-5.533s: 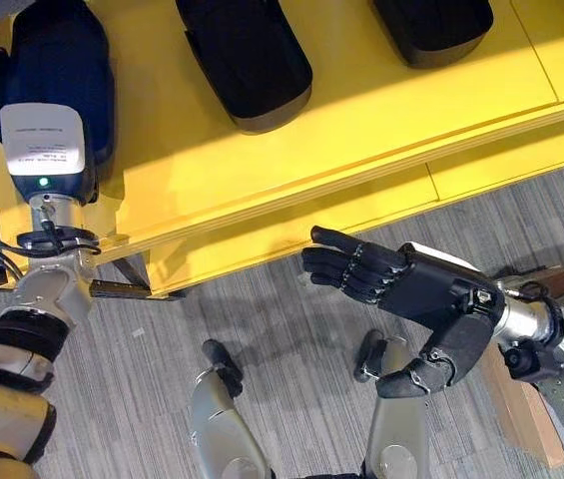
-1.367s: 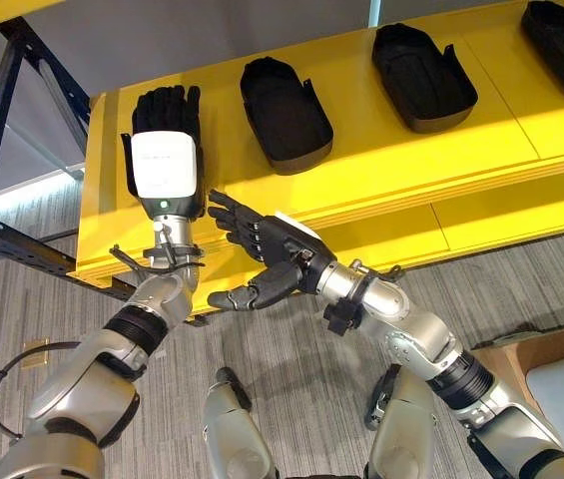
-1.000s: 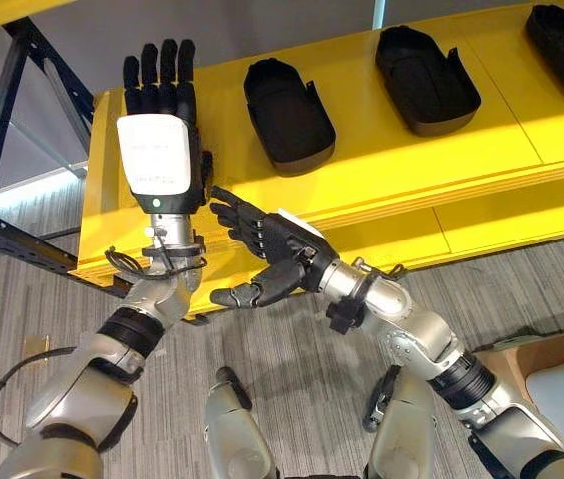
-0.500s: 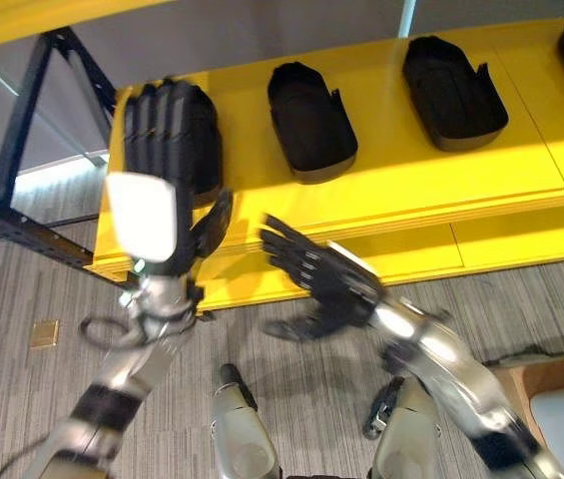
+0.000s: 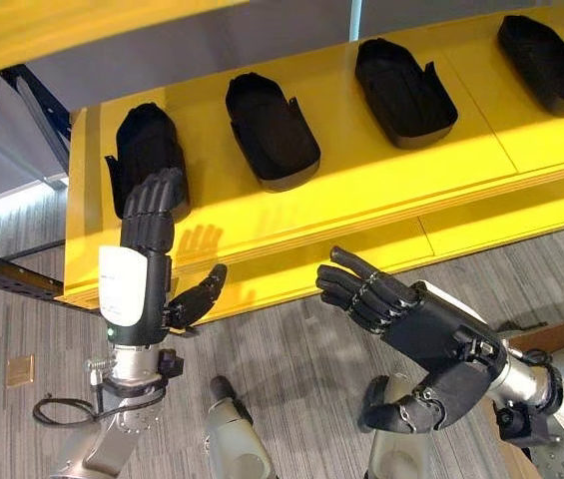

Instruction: Move parts from the plastic box to the shelf.

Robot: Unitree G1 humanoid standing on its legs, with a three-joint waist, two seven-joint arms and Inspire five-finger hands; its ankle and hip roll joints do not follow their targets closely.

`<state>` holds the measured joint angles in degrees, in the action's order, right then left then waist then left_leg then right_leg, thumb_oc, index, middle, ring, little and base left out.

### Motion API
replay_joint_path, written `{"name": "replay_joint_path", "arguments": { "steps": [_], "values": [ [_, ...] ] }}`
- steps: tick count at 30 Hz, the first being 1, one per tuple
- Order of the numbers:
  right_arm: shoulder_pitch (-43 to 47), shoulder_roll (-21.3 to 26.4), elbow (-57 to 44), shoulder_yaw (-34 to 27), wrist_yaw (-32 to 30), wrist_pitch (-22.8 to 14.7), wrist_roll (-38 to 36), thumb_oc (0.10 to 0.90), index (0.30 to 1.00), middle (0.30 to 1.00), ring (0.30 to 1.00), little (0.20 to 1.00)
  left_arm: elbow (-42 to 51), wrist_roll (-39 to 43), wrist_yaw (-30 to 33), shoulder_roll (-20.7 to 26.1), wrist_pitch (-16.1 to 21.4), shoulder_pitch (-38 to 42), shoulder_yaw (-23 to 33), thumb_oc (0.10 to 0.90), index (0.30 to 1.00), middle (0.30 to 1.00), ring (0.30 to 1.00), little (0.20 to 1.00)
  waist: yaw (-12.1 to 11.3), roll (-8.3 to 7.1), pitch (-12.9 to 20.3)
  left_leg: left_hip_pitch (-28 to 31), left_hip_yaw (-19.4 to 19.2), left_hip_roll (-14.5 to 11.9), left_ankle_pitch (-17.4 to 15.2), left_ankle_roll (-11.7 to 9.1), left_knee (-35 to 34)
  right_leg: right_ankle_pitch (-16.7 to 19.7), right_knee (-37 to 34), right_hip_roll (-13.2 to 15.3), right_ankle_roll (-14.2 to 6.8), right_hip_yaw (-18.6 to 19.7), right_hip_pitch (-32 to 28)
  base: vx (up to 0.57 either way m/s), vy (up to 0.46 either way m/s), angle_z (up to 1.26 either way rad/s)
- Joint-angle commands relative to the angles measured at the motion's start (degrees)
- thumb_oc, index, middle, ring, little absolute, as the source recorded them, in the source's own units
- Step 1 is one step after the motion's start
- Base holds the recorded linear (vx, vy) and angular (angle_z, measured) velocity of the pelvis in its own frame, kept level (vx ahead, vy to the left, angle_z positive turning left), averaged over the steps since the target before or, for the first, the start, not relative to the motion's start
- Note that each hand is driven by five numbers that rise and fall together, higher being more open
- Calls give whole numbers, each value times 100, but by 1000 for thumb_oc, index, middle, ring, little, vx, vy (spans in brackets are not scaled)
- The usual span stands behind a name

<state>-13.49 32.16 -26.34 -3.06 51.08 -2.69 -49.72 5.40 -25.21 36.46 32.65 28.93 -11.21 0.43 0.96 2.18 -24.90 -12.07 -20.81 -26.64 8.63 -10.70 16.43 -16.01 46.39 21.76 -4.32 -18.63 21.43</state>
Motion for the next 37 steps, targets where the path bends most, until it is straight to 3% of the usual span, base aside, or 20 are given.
{"name": "replay_joint_path", "arguments": {
  "steps": [1, 4, 7, 8, 12, 14, 15, 16, 17, 22, 33, 35, 37],
  "values": [
    [431, -642, -383, -202, -782, -634, -579, 900, 1000, 1000, 1000, 1000, 728, 2184, -1601, 46, 439, 156, 311, 900, 1000, 1000, 1000, 1000, -67, -240, 438, -3, 3, 263, -651, 284, 334, -99, -885, -321, -275, -262, -955, -35, -50, 4],
    [409, -788, -282, -274, -1280, -740, -532, 900, 1000, 1000, 1000, 1000, 992, 3652, -3055, -295, 364, 38, 143, 900, 1000, 1000, 1000, 1000, -54, -221, 520, 181, -90, 272, -613, 284, 165, -81, -1073, -459, -214, -310, -1145, -56, -33, 3],
    [332, -826, -231, -346, -1621, -845, -471, 900, 1000, 1000, 1000, 1000, 1228, 5250, -4389, -572, -375, -119, -21, 900, 1000, 1000, 1000, 1000, -27, -204, 582, 373, -192, 254, -578, 280, 24, -65, -1242, -588, -164, -339, -1319, -66, -24, -3],
    [299, -799, -162, -405, -1756, -836, -574, 900, 1000, 1000, 1000, 1000, 1298, 6158, -5109, -675, -909, -174, -145, 900, 1000, 1000, 1000, 1000, -5, -210, 644, 482, -246, 240, -571, 274, -46, -43, -1391, -673, -126, -341, -1428, -63, -31, -6],
    [346, -653, 87, -452, -2129, -1029, -575, 900, 1000, 1000, 1000, 1000, 1380, 6750, -5823, -700, -980, -242, -277, 900, 1000, 1000, 1000, 1000, 19, -209, 727, 650, -301, 207, -431, 215, -198, -12, -1632, -812, -65, -340, -1597, -70, -36, -7],
    [417, -490, 308, -433, -2437, -1175, -646, 900, 1000, 1000, 1000, 1000, 1424, 6968, -5913, -644, -1133, -275, -357, 900, 1000, 1000, 1000, 1000, 29, -248, 770, 770, -254, 222, -408, 102, -210, -92, -1697, -839, -75, -288, -1721, -51, -30, -12],
    [426, -489, 308, -430, -2436, -1178, -648, 900, 1000, 1000, 1000, 1000, 1426, 6973, -5917, -643, -1134, -272, -347, 900, 1000, 1000, 1000, 1000, 23, -218, 767, 745, -315, 182, -319, 169, -256, -3, -1741, -879, -22, -331, -1689, -30, -25, -16],
    [451, -419, 478, -435, -2708, -1194, -691, 900, 1000, 1000, 1000, 1000, 1398, 7310, -6025, -642, -1561, -262, -355, 900, 1000, 1000, 1000, 1000, 25, -245, 798, 810, -231, 209, -321, 75, -218, -95, -1750, -906, -31, -270, -1780, -120, -26, -10],
    [500, -392, 638, -431, -2869, -1240, -704, 900, 1000, 1000, 1000, 1000, 1343, 7609, -6134, -668, -1825, -232, -394, 900, 1000, 1000, 1000, 1000, 18, -215, 823, 815, -269, 176, -196, 146, -270, 9, -1836, -997, 58, -286, -1779, -99, -37, -9],
    [465, -422, 990, -400, -3091, -1145, -556, 900, 1000, 1000, 1000, 1000, 1208, 7445, -6126, -714, -1668, -235, -378, 900, 1000, 1000, 1000, 1000, 43, -226, 900, 906, -244, 152, -75, 110, -278, 19, -1930, -1113, 140, -211, -1865, -73, -15, -7],
    [468, -319, 1617, -221, -2973, -620, -238, 900, 1000, 1000, 1000, 1000, 958, 7250, -6270, -599, -2104, -276, -183, 900, 1000, 1000, 1000, 1000, 9, -271, 1036, 998, -175, 180, 77, 80, -290, 109, -2127, -1083, 195, -258, -2029, -57, 18, -7],
    [460, -323, 1683, -209, -3026, -438, -210, 900, 1000, 1000, 1000, 1000, 952, 7178, -6229, -595, -2050, -318, -175, 900, 1000, 1000, 1000, 1000, -4, -275, 1043, 1004, -176, 178, 89, 77, -288, 142, -2174, -1051, 184, -280, -2047, -25, 19, -13],
    [467, -301, 1834, -154, -2892, -494, -165, 900, 1000, 1000, 1000, 1000, 924, 7218, -6292, -590, -2054, -382, -135, 900, 1000, 1000, 1000, 1000, -31, -261, 1059, 1029, -165, 203, 78, 82, -301, 172, -2230, -1021, 182, -295, -2086, -10, 24, -15]
  ]
}}
